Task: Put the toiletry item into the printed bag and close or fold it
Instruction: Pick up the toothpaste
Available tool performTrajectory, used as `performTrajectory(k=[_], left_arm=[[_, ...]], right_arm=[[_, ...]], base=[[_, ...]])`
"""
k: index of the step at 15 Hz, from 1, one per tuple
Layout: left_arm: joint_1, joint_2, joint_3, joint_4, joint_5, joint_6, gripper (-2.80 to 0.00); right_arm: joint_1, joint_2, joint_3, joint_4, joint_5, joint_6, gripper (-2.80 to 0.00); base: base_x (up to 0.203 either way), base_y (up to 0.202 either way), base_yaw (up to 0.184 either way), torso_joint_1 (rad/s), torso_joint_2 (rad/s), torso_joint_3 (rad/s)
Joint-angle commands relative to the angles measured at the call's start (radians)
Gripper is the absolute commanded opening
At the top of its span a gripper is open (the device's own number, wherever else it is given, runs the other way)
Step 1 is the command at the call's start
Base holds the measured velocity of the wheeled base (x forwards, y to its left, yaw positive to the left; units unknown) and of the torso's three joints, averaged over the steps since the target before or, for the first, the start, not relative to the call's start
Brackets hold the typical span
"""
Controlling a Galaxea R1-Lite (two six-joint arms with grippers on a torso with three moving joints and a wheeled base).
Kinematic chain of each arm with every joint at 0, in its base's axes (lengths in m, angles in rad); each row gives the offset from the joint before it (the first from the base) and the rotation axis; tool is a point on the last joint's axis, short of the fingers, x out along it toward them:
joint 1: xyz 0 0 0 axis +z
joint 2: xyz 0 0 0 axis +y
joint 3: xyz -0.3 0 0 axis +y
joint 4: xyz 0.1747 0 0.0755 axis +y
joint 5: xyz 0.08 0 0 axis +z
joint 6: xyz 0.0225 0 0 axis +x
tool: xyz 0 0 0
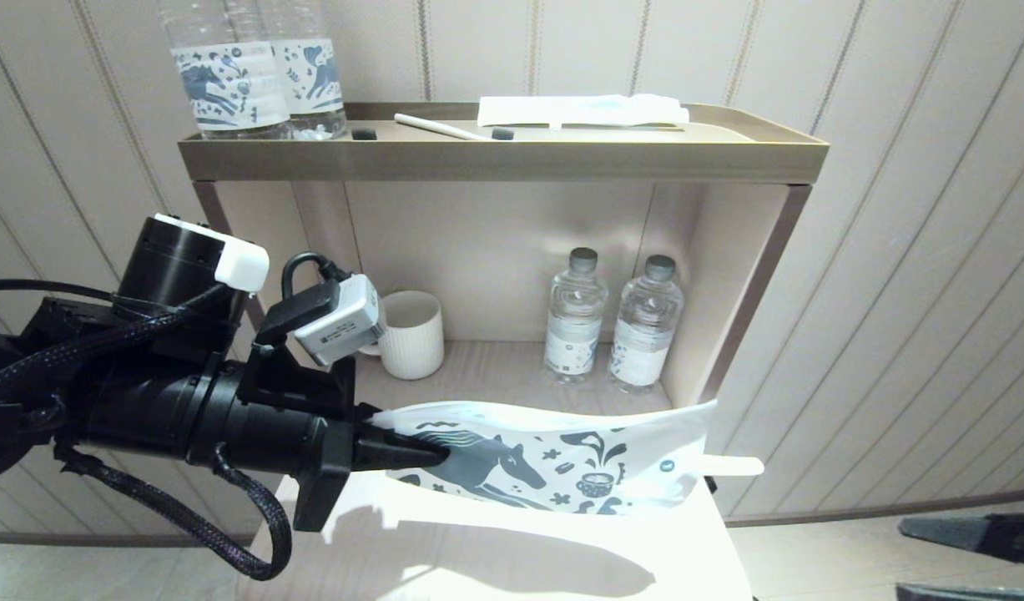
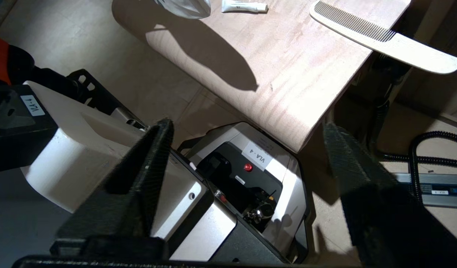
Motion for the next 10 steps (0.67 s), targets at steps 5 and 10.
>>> performTrajectory(k=[5,10], left_arm=[[0.0,-0.012,0.0,0.001,-0.004,0.001,-2.8],[0.0,-0.011,-0.001,0.001,-0.004,-0.002,-2.8]], right_arm=[[0.004,0.011,-0.006,0.003,0.006,0.014,-2.8],[-0.053,0.017,0.048,0.002,-0.086,0.043,-2.8]], base=[[0.0,0.0,0.0,0.0,0.0,0.0],[0.0,0.0,0.0,0.0,0.0,0.0]])
